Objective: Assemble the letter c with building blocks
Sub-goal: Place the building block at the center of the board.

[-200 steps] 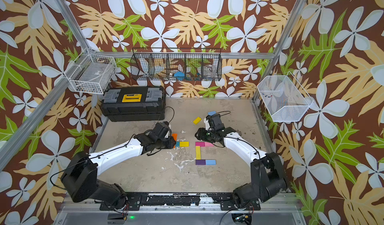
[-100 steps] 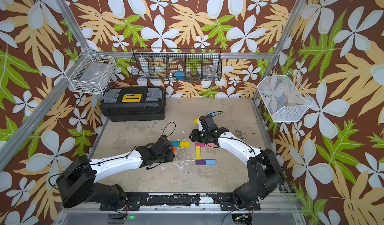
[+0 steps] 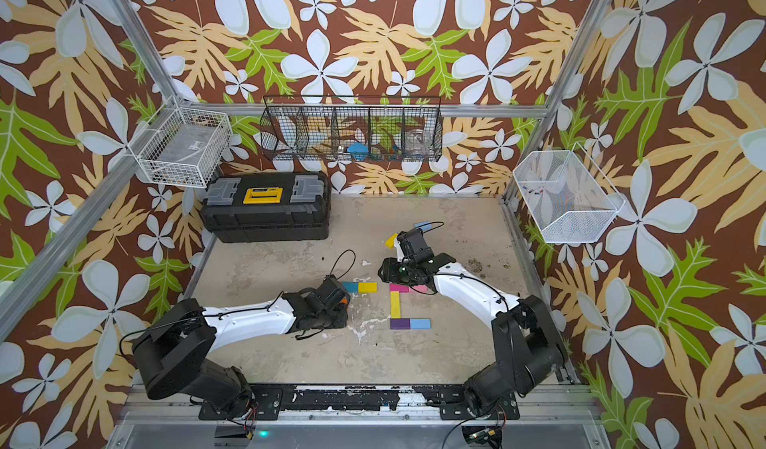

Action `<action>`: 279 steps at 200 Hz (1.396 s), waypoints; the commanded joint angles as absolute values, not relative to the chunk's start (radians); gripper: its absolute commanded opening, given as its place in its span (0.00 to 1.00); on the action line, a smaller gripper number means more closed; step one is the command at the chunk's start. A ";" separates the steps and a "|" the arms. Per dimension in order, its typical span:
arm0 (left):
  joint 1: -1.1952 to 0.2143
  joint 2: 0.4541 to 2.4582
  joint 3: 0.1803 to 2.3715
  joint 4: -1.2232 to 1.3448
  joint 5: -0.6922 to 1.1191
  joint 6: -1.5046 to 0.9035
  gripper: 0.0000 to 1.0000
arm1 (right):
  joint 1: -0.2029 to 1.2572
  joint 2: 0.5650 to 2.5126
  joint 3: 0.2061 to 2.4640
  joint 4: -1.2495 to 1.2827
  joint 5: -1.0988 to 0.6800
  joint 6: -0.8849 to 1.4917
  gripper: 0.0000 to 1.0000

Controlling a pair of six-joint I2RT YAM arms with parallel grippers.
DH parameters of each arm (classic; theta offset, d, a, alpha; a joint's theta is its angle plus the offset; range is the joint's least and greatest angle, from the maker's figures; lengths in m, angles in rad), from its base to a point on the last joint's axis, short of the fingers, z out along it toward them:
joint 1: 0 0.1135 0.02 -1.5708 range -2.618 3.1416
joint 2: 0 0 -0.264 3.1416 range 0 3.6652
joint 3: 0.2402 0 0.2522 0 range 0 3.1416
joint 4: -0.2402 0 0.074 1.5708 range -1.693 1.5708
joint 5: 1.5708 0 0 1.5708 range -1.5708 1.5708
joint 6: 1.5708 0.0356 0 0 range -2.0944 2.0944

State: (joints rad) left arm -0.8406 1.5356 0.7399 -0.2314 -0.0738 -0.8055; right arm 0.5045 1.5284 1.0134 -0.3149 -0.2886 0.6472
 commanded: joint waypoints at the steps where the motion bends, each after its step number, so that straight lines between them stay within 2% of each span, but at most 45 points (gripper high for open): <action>1: -0.841 1.549 0.755 -0.216 -0.087 -0.786 0.00 | 0.506 1.525 1.008 -0.305 -0.281 0.640 0.58; 16: -0.842 1.560 0.759 -0.217 -0.084 -0.785 0.01 | 0.506 1.525 1.006 -0.304 -0.281 0.640 0.57; 54: -0.842 1.577 0.767 -0.221 -0.086 -0.785 0.27 | 0.506 1.520 0.998 -0.299 -0.282 0.640 0.57; 84: -0.841 1.578 0.765 -0.225 -0.088 -0.786 0.36 | 0.506 1.517 0.998 -0.301 -0.282 0.638 0.58; 141: -0.842 1.580 0.761 -0.233 -0.097 -0.785 0.43 | 0.506 1.517 0.999 -0.301 -0.282 0.638 0.58; 279: -0.840 1.604 0.759 -0.257 -0.163 -0.753 0.44 | 0.506 1.514 1.009 -0.305 -0.282 0.638 0.58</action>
